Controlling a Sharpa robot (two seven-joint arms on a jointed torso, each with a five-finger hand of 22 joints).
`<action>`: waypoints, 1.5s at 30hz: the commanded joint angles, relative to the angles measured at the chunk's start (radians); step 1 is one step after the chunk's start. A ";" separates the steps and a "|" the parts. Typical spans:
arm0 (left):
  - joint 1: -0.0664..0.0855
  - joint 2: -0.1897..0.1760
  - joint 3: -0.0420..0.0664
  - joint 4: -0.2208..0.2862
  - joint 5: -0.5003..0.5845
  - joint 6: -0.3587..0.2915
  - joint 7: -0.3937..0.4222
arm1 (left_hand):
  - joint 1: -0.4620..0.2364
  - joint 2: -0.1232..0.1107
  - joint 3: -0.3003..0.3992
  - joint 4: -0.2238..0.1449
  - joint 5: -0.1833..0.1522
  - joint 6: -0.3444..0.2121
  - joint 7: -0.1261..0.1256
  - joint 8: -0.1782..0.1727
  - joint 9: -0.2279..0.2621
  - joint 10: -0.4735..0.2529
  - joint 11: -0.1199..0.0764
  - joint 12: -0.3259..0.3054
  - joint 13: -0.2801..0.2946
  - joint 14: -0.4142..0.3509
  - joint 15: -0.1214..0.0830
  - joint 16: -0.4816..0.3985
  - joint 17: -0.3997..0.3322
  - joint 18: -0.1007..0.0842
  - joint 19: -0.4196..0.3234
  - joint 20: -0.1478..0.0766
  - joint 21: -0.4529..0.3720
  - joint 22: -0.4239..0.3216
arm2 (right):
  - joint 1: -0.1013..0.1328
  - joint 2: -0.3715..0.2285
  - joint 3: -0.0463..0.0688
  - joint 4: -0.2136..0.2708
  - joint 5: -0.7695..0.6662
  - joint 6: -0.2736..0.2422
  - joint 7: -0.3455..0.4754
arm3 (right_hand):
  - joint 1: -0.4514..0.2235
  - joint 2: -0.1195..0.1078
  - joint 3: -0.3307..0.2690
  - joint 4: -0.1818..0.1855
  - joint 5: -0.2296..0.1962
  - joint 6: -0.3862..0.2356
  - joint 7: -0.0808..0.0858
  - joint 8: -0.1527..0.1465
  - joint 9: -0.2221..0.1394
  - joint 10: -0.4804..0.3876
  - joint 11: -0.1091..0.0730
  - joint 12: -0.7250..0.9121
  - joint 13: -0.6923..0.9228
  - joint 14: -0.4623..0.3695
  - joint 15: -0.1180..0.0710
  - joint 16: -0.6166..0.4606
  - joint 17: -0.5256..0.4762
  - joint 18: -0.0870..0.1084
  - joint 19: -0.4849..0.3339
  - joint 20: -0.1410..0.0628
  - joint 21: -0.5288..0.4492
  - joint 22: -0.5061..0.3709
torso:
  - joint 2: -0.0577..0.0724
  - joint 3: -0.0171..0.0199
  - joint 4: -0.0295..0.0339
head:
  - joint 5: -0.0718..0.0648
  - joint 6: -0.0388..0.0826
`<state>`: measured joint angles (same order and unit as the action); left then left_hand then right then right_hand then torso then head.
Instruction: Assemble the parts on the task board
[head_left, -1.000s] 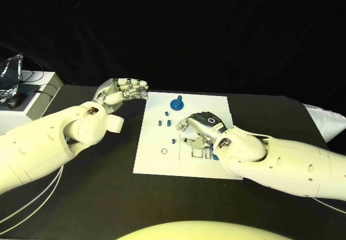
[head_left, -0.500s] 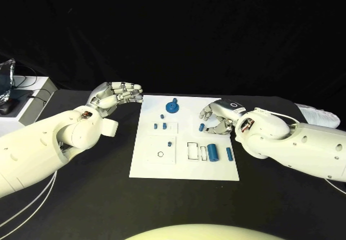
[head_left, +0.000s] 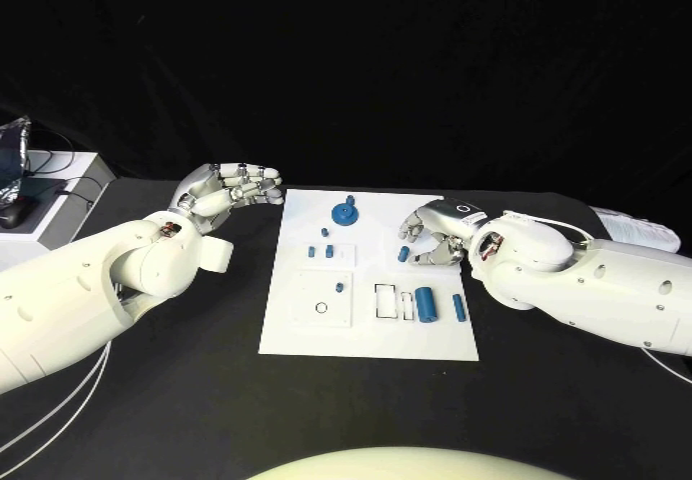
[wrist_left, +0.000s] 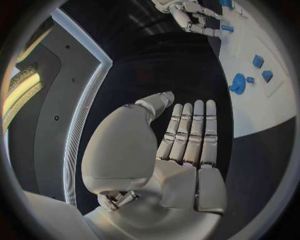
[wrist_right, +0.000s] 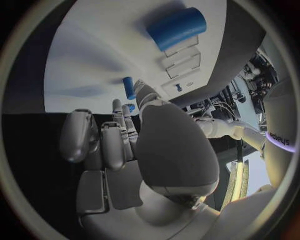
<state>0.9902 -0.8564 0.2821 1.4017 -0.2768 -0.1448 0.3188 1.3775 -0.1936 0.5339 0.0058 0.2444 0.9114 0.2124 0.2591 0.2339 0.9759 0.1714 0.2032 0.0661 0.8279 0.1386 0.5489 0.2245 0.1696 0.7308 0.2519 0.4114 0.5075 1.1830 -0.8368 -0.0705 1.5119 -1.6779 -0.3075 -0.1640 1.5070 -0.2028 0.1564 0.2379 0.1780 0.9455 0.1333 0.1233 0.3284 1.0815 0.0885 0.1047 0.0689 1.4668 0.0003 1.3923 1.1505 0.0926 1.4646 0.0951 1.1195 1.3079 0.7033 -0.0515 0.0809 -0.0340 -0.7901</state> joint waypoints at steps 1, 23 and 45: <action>0.000 0.001 0.001 0.001 0.003 0.014 0.016 | -0.005 -0.005 0.001 0.004 0.003 -0.008 -0.001 0.001 -0.001 0.004 -0.001 0.004 0.000 -0.004 -0.001 -0.005 -0.002 0.011 0.007 0.001 -0.007 -0.002 | -0.001 0.008 0.000 -0.004 -0.031 0.004 0.017 | 0.017 0.005 0.016 0.010 -0.014 0.013 0.002 -0.003 -0.001 0.017 -0.002 0.009 0.001 0.023 0.001 0.007 0.003 -0.011 0.012 0.001 0.000 0.044 | 0.001 -0.0004 -0.0014 | 0.001 0.001; 0.000 0.001 0.001 -0.001 0.003 0.007 0.010 | -0.001 -0.003 0.003 0.004 0.004 -0.010 0.003 0.002 -0.003 -0.001 0.002 0.002 -0.001 -0.006 0.001 -0.008 -0.003 0.011 0.013 0.001 -0.015 -0.009 | -0.008 0.033 -0.004 -0.027 -0.041 0.023 0.005 | 0.029 -0.002 0.239 0.045 -0.051 0.114 -0.008 0.027 0.011 0.132 -0.024 -0.013 -0.001 0.027 -0.020 0.017 0.010 -0.019 0.024 -0.017 0.043 0.073 | 0.001 0.0000 -0.0023 | 0.003 -0.005; 0.000 -0.001 0.001 0.001 0.003 0.006 0.008 | 0.001 -0.002 0.003 0.004 0.004 -0.010 0.004 0.002 -0.003 -0.002 0.002 0.002 -0.001 -0.006 0.001 -0.009 -0.003 0.011 0.014 0.001 -0.017 -0.011 | -0.022 0.047 -0.008 -0.040 -0.052 0.025 0.006 | 0.013 -0.009 0.304 0.034 -0.044 0.129 -0.013 0.036 0.022 0.156 -0.028 -0.029 0.001 0.026 -0.022 0.017 0.007 -0.020 0.024 -0.019 0.046 0.078 | 0.001 -0.0006 -0.0021 | 0.006 -0.013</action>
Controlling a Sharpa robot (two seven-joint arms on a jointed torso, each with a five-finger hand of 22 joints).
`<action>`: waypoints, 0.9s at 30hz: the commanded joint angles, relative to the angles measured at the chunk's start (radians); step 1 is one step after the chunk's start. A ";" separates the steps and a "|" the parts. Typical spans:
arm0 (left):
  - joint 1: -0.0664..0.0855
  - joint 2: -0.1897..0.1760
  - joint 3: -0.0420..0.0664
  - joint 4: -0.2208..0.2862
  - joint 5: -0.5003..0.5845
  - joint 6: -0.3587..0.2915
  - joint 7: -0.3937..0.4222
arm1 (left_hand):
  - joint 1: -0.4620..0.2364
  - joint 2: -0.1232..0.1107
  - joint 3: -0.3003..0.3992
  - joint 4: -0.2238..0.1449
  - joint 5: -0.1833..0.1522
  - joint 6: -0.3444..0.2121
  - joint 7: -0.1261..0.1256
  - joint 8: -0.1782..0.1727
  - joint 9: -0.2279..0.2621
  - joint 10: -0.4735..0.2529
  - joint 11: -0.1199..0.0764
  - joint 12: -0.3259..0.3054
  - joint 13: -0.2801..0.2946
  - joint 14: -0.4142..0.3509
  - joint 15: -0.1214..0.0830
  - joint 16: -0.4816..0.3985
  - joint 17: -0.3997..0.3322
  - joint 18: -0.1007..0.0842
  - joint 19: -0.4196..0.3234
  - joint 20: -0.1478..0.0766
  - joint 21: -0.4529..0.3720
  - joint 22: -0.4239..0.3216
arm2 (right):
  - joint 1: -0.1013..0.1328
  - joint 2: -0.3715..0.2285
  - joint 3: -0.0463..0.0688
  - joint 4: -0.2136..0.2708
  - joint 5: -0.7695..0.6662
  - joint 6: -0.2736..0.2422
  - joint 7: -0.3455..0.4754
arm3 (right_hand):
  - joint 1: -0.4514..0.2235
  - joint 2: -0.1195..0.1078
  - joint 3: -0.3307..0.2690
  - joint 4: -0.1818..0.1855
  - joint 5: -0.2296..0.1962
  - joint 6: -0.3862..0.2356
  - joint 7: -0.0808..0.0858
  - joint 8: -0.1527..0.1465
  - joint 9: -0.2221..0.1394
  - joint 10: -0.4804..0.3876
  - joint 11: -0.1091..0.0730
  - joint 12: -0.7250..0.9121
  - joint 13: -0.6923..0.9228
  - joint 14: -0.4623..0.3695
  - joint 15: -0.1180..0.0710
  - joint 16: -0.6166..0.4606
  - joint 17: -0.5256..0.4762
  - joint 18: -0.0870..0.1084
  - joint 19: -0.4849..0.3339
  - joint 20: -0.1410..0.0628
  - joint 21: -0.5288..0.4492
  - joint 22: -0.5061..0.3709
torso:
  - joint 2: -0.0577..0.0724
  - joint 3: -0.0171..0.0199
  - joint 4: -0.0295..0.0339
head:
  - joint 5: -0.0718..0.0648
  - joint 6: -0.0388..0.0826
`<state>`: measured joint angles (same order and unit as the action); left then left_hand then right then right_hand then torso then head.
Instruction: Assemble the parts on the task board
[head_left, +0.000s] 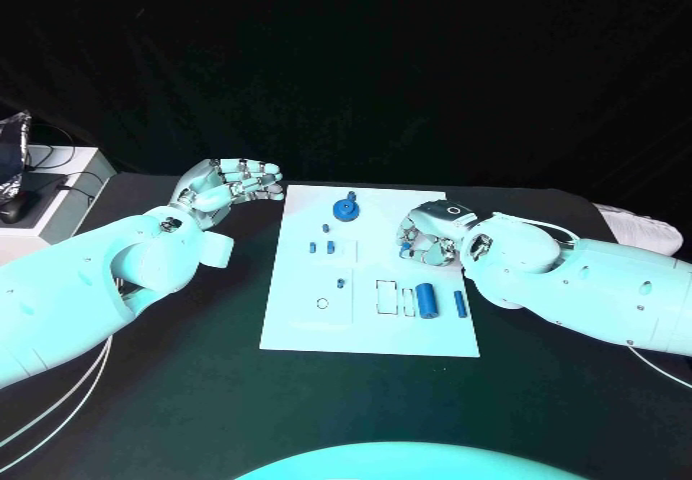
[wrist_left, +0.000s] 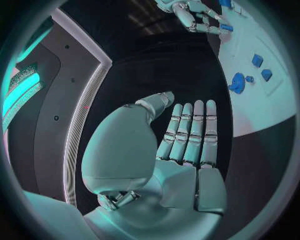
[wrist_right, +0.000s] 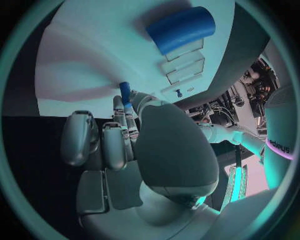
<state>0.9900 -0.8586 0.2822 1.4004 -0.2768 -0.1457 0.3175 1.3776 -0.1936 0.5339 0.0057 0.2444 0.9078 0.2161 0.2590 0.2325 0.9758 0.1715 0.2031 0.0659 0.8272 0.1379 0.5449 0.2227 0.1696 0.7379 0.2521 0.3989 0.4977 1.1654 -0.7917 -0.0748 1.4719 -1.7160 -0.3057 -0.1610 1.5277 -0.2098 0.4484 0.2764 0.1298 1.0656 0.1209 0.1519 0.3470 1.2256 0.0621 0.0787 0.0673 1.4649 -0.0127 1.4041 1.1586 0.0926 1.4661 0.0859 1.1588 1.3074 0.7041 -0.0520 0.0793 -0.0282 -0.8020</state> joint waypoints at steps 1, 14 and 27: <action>0.000 0.001 0.001 0.003 0.003 0.007 0.010 | 0.001 -0.001 0.004 0.004 0.004 -0.008 0.001 0.002 -0.002 -0.002 0.003 0.002 -0.001 -0.005 0.002 -0.005 -0.001 0.011 0.008 0.001 -0.007 -0.002 | -0.005 0.002 -0.003 0.000 -0.014 0.021 0.003 | -0.007 -0.001 0.017 -0.006 0.005 0.011 -0.001 0.009 0.005 0.015 -0.002 -0.004 0.003 0.028 -0.010 0.006 0.000 -0.020 0.023 -0.010 0.008 0.079 | 0.000 0.0002 -0.0005 | 0.000 -0.001; 0.000 0.001 0.001 0.001 0.004 0.005 0.010 | 0.002 -0.001 0.004 0.004 0.004 -0.008 0.001 0.002 -0.002 -0.003 0.003 0.002 -0.001 -0.005 0.002 -0.005 -0.001 0.011 0.008 0.001 -0.007 -0.003 | -0.007 -0.005 -0.004 0.018 -0.017 -0.101 -0.005 | -0.018 0.028 0.135 -0.102 -0.009 0.041 -0.004 0.060 0.058 0.094 -0.015 -0.004 0.015 0.031 -0.019 0.012 0.009 -0.028 0.033 -0.020 0.055 0.107 | -0.002 0.0006 -0.0004 | -0.001 0.001; 0.000 0.003 0.001 -0.011 0.004 0.004 0.010 | 0.000 0.000 0.004 0.007 0.004 -0.006 0.000 0.003 -0.002 -0.002 0.003 0.003 -0.001 -0.004 0.003 -0.006 -0.001 0.011 0.011 0.002 -0.011 -0.006 | 0.004 -0.058 0.015 0.128 0.012 -0.182 -0.008 | -0.043 0.023 0.164 -0.130 -0.011 0.040 -0.004 0.075 0.079 0.109 -0.017 -0.008 0.019 0.033 -0.020 0.018 0.020 -0.032 0.038 -0.022 0.078 0.120 | -0.002 0.0007 -0.0019 | 0.003 0.004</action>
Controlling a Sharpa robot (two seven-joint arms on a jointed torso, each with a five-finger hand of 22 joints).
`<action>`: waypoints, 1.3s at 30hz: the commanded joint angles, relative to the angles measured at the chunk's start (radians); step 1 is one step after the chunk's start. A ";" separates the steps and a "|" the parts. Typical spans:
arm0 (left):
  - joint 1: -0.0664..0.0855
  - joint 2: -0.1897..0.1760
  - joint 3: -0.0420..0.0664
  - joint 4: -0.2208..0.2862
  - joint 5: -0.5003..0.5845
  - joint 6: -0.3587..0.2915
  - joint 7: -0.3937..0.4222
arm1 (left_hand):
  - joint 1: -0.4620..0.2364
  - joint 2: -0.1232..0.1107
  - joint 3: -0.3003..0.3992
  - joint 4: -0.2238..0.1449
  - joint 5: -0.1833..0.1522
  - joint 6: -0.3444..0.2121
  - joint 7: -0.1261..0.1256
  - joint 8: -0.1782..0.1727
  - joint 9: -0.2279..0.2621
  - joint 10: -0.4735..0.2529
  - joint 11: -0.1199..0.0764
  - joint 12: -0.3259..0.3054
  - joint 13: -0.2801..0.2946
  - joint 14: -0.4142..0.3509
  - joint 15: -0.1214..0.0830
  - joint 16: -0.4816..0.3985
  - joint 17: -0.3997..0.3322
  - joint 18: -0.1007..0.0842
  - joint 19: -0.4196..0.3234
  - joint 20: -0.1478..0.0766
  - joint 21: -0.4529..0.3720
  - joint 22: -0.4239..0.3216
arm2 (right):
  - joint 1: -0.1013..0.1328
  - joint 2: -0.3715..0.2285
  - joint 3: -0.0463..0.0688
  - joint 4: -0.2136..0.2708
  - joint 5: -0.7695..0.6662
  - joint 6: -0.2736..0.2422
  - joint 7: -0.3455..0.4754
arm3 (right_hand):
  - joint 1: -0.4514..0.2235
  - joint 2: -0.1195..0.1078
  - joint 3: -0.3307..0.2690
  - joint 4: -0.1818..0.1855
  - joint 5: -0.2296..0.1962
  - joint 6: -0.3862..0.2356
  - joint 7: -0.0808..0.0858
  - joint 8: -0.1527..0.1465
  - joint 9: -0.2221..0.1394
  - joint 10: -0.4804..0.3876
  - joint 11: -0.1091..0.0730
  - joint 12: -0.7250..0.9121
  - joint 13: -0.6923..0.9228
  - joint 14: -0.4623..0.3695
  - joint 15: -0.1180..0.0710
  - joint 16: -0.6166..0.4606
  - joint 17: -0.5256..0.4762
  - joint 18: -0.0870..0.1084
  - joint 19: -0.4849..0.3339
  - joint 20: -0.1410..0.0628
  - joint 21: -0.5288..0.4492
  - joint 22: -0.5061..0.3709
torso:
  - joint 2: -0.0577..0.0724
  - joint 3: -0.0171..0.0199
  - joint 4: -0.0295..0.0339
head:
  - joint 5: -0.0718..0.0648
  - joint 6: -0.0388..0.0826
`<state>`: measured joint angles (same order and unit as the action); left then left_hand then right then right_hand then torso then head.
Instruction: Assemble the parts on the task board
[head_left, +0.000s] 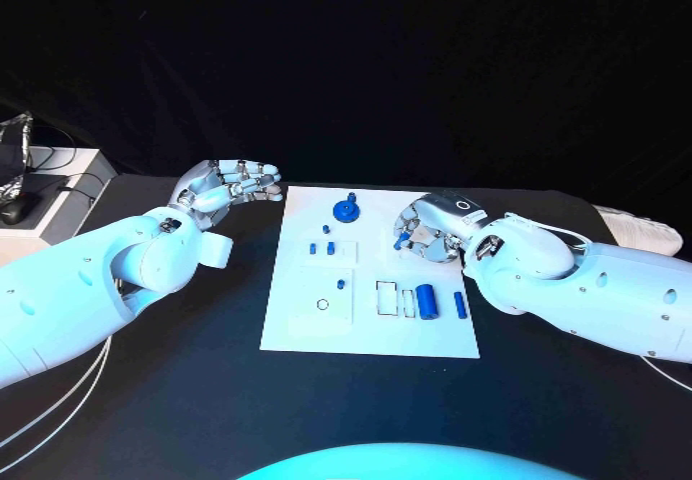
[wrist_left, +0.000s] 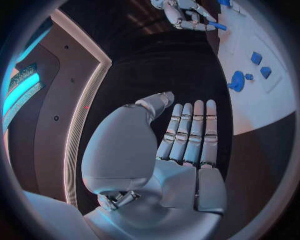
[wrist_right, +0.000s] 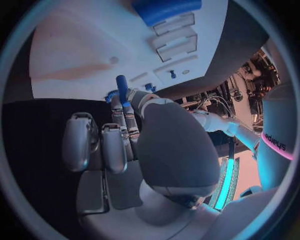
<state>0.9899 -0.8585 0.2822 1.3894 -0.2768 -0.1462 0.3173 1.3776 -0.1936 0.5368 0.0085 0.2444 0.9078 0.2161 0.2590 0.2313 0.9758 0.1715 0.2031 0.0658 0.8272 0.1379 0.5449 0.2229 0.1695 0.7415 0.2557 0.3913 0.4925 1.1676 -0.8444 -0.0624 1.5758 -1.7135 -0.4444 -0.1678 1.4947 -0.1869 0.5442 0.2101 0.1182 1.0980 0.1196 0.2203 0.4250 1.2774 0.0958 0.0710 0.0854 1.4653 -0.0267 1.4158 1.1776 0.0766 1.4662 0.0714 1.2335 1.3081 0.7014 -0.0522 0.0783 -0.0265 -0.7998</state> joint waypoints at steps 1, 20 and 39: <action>0.000 0.004 0.001 -0.002 0.004 0.003 0.010 | -0.001 0.000 0.000 0.005 0.003 -0.005 0.000 0.004 -0.001 -0.002 0.003 0.003 -0.001 -0.004 0.003 -0.006 -0.001 0.011 0.008 -0.002 -0.005 -0.002 | 0.003 -0.008 0.005 0.043 0.013 -0.042 -0.001 | -0.013 -0.001 0.072 -0.067 0.000 0.007 -0.003 0.008 0.004 0.058 -0.050 -0.001 0.002 0.034 -0.006 0.008 0.004 -0.016 0.038 -0.008 0.006 0.121 | 0.000 0.0013 -0.0016 | 0.002 0.002; 0.000 0.030 0.000 -0.024 0.012 0.004 0.009 | -0.003 -0.002 -0.002 0.008 0.004 -0.010 0.000 0.002 -0.003 0.000 0.002 0.004 0.000 -0.003 0.002 -0.006 -0.001 0.011 0.010 -0.001 -0.011 -0.007 | -0.042 0.159 -0.013 0.093 -0.001 0.013 0.013 | -0.021 0.000 0.085 -0.079 0.001 0.002 0.000 0.011 0.011 0.058 -0.049 -0.005 0.002 0.031 -0.006 0.004 -0.008 -0.014 0.034 -0.008 -0.009 0.116 | -0.003 -0.0019 0.0041 | 0.032 0.005; 0.001 0.034 0.000 -0.025 0.012 0.003 0.006 | -0.003 0.000 -0.001 0.010 0.004 -0.008 0.000 0.004 -0.003 0.002 0.001 0.006 0.000 -0.001 0.002 -0.006 -0.001 0.011 0.012 -0.001 -0.015 -0.010 | -0.068 0.233 -0.039 0.032 -0.060 0.065 -0.017 | -0.026 -0.001 0.090 -0.086 0.005 0.000 0.001 0.012 0.015 0.057 -0.048 -0.005 0.002 0.031 -0.005 0.002 -0.012 -0.013 0.034 -0.007 -0.012 0.115 | -0.001 0.0006 0.0032 | 0.061 -0.010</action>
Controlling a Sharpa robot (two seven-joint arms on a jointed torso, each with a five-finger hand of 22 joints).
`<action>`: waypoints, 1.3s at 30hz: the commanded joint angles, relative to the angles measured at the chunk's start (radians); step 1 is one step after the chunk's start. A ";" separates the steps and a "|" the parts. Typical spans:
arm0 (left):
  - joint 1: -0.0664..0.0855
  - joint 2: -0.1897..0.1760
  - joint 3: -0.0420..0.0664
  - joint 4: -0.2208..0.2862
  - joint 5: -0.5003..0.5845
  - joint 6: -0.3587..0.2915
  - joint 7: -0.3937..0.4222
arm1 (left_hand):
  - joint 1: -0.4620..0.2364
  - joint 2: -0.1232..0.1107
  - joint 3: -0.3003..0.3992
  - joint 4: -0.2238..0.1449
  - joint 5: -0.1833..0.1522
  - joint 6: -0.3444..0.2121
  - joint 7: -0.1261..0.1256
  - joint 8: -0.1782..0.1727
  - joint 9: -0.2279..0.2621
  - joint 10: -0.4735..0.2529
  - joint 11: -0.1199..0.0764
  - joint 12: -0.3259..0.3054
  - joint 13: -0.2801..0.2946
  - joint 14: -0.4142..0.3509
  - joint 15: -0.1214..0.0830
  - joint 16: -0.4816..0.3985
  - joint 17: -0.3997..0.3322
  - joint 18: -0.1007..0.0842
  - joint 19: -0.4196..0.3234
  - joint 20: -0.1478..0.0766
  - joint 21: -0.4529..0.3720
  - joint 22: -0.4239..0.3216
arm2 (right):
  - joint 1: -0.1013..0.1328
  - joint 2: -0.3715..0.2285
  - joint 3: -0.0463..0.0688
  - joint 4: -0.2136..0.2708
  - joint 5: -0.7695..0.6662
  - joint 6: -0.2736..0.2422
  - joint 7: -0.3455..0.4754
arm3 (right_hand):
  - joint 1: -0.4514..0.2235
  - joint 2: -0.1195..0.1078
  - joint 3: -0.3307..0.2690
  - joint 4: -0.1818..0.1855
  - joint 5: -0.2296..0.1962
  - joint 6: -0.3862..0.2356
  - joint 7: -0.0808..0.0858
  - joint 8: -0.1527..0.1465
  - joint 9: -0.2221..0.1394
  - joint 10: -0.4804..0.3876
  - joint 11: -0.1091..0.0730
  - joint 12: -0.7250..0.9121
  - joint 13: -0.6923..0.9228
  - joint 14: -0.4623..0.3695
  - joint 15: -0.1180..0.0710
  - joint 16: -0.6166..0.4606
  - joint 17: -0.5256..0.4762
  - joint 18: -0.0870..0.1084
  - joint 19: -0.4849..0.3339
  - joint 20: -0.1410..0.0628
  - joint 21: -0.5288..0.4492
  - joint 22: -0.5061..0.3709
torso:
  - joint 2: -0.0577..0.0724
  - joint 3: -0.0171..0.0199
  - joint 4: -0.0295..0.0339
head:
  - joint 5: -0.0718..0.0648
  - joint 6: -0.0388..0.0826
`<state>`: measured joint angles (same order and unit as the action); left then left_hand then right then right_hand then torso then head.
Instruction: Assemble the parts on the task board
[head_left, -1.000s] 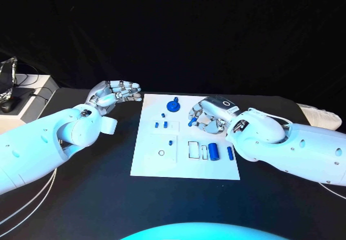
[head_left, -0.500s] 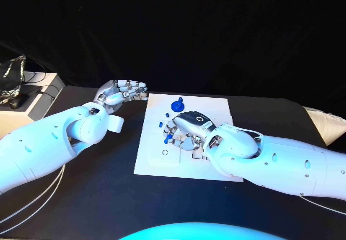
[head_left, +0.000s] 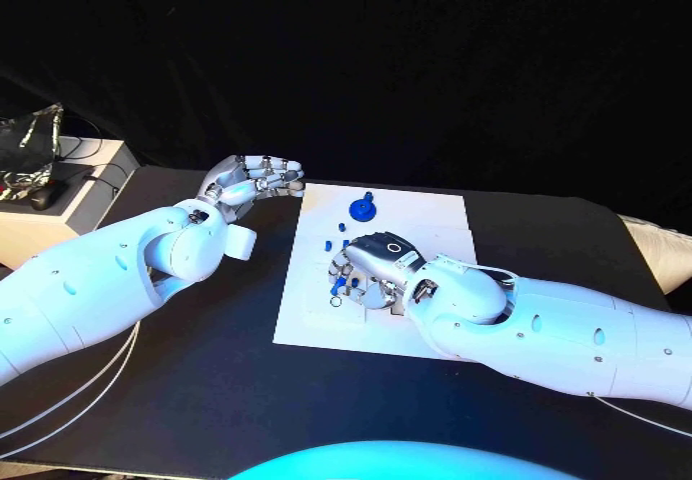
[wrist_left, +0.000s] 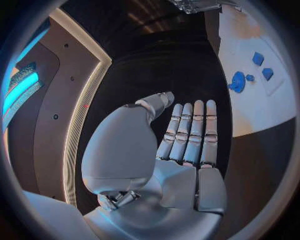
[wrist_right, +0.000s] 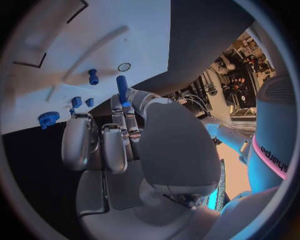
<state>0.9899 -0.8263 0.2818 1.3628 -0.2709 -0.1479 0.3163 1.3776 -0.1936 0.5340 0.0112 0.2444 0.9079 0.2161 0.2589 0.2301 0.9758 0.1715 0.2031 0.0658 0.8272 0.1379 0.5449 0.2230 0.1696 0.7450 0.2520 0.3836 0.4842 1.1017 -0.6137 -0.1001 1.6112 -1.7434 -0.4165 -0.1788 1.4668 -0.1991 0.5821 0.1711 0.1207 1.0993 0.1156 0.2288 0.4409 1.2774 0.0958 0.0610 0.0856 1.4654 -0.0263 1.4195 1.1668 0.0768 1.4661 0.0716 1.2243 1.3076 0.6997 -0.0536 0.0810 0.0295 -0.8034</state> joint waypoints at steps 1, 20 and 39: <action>0.001 0.002 0.001 0.002 0.006 0.004 0.007 | -0.003 0.000 0.002 0.007 0.004 -0.008 0.000 0.004 -0.001 0.002 0.001 0.006 0.000 -0.001 0.002 -0.006 -0.001 0.011 0.009 0.002 -0.008 -0.002 | -0.002 0.003 -0.002 -0.004 -0.032 0.039 -0.007 | 0.002 0.011 0.053 -0.047 0.002 -0.002 0.005 0.004 -0.001 0.057 -0.048 0.005 0.002 0.030 -0.005 -0.002 -0.001 -0.014 0.034 -0.008 -0.003 0.115 | 0.000 0.0021 0.0006 | 0.005 -0.008; 0.001 0.002 0.001 -0.001 0.006 0.005 0.005 | -0.003 0.000 0.002 0.008 0.005 -0.008 0.000 0.004 -0.002 0.002 0.001 0.006 0.000 -0.001 0.001 -0.006 -0.001 0.011 0.009 0.002 -0.009 -0.003 | -0.007 0.001 -0.007 0.011 -0.039 0.057 -0.009 | -0.001 0.011 0.055 -0.049 0.003 -0.003 0.005 0.004 0.001 0.057 -0.048 0.004 0.002 0.030 -0.005 -0.001 0.000 -0.014 0.034 -0.007 -0.002 0.116 | 0.000 0.0023 -0.0010 | 0.017 -0.015; 0.001 0.000 0.001 -0.002 0.004 0.005 0.002 | -0.003 0.000 0.002 0.008 0.005 -0.008 0.000 0.004 -0.002 0.002 0.001 0.006 0.000 -0.001 0.001 -0.006 -0.001 0.011 0.009 0.002 -0.009 -0.003 | -0.016 0.011 -0.009 -0.005 -0.064 0.070 -0.015 | -0.003 0.011 0.056 -0.051 0.003 -0.003 0.005 0.005 0.002 0.057 -0.048 0.004 0.002 0.030 -0.005 -0.001 0.000 -0.014 0.034 -0.007 -0.003 0.116 | 0.001 0.0011 0.0006 | 0.021 -0.024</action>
<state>0.9900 -0.8273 0.2818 1.3593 -0.2705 -0.1479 0.3141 1.3776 -0.1936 0.5367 0.0139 0.2444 0.9079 0.2161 0.2589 0.2302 0.9758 0.1715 0.2031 0.0658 0.8272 0.1379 0.5450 0.2230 0.1695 0.7486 0.2556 0.3796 0.4826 1.0866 -0.6039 -0.1088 1.6078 -1.7877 -0.3659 -0.1910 1.4643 -0.1963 0.5852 0.1666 0.1214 1.0955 0.1155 0.2307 0.4419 1.2773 0.0957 0.0591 0.0865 1.4655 -0.0261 1.4194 1.1668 0.0768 1.4660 0.0717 1.2243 1.3073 0.7003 -0.0522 0.0809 0.0506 -0.8250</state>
